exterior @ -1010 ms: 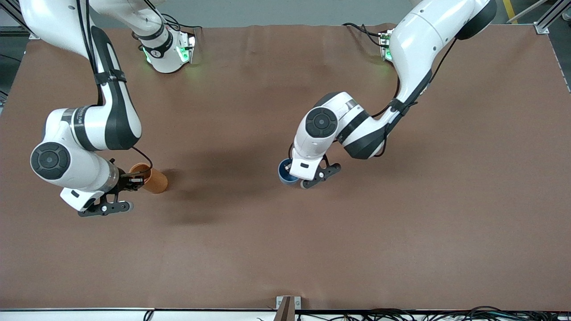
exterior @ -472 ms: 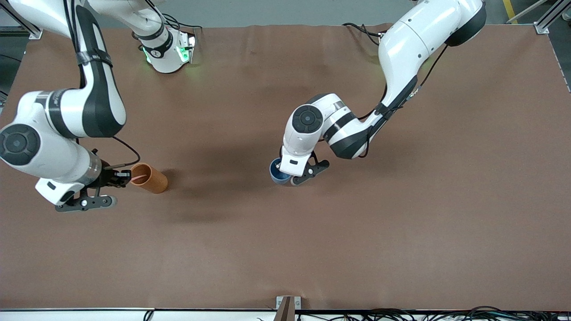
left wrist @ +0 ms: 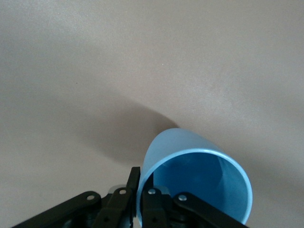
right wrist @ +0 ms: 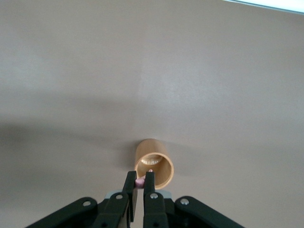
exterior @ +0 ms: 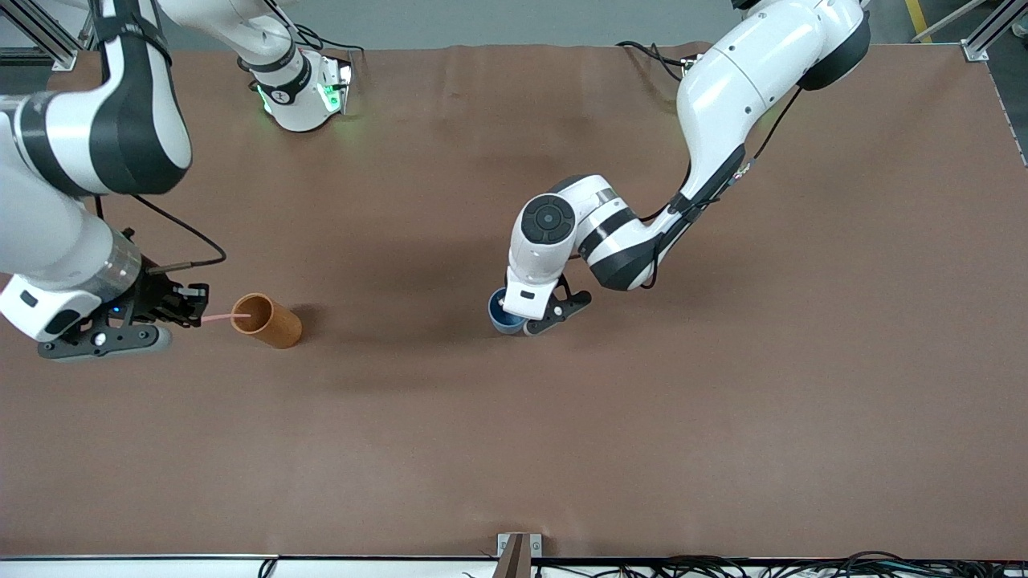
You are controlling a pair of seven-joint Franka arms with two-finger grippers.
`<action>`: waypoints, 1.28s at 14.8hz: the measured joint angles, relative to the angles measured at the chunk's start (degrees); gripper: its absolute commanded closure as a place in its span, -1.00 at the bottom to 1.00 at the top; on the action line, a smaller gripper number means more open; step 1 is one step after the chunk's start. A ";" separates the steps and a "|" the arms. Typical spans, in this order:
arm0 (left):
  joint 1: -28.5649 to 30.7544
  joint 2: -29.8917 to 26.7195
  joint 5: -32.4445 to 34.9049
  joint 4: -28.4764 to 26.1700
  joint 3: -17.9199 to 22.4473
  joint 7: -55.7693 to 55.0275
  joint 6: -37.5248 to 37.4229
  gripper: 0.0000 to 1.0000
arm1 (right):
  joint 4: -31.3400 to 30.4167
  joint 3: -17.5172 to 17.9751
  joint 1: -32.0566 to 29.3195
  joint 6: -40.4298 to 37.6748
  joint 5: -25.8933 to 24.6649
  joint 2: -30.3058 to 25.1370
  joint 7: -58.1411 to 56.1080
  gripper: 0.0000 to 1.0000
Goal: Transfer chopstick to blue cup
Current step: 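Pull the pink chopstick from the orange cup with the right gripper, then move the chopstick over the blue cup while the left gripper releases and withdraws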
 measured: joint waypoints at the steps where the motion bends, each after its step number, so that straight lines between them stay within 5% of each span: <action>1: 0.00 0.13 0.00 0.00 -0.01 0.00 0.06 0.91 | 1.44 0.05 0.80 -1.51 0.00 -0.08 0.01 0.93; 5: -0.13 0.85 0.00 -0.01 -0.16 0.00 0.21 0.61 | 4.97 0.19 4.58 -5.63 0.33 -0.09 5.89 0.93; 6: -0.22 1.09 0.00 -0.01 -0.18 0.00 0.26 0.33 | 5.31 0.23 5.62 -5.92 0.73 -0.08 8.45 0.93; 8: -0.28 1.35 0.01 -0.01 -0.18 0.00 0.39 -0.84 | 5.73 0.29 8.27 -6.02 1.78 -0.08 14.91 0.93; 9: -0.26 1.35 0.01 0.00 -0.18 0.03 0.42 -1.00 | 5.93 0.33 9.72 -5.96 2.12 -0.07 18.59 0.93; 14: 1.19 -0.86 0.58 2.01 -1.71 0.92 -1.33 -1.00 | 7.46 0.52 16.44 -3.50 2.81 1.40 35.79 0.94; 19: 2.40 -13.00 -2.31 2.95 0.72 5.63 -8.01 -1.00 | 7.67 0.57 21.07 3.16 5.03 5.62 48.00 0.94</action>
